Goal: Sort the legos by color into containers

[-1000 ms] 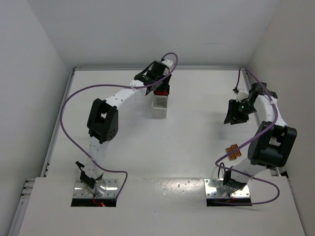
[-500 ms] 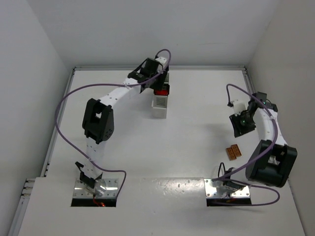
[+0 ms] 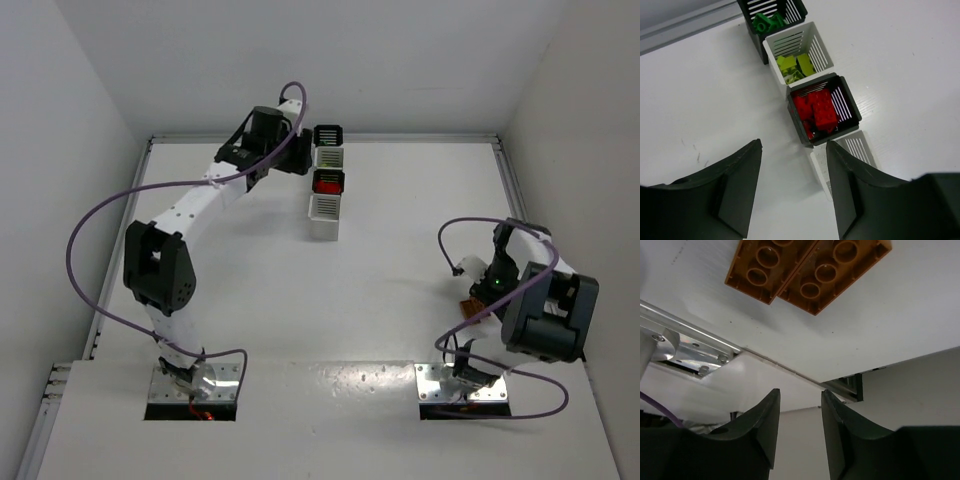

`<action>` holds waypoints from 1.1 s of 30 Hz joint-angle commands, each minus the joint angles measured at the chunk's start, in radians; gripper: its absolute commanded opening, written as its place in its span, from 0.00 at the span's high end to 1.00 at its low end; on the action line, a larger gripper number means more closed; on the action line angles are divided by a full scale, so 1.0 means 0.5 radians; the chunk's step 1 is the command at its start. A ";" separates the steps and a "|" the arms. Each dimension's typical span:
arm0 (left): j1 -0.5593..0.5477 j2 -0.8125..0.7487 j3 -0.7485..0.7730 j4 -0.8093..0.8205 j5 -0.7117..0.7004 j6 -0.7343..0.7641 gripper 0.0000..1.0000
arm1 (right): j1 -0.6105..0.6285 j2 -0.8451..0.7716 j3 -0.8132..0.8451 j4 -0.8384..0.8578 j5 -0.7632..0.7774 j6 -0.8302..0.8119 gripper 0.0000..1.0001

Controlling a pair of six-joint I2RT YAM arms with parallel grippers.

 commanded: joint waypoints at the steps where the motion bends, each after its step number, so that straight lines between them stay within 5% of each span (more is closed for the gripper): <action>1: 0.089 -0.113 -0.096 0.117 0.132 -0.077 0.40 | -0.009 0.104 0.014 0.010 0.160 -0.057 0.61; 13: 0.273 -0.297 -0.510 0.347 0.414 -0.313 0.36 | 0.052 0.524 0.038 0.299 -0.134 0.100 0.57; 33: 0.310 -0.260 -0.648 0.516 0.473 -0.359 0.35 | 0.553 0.853 0.879 0.118 -0.978 0.256 0.55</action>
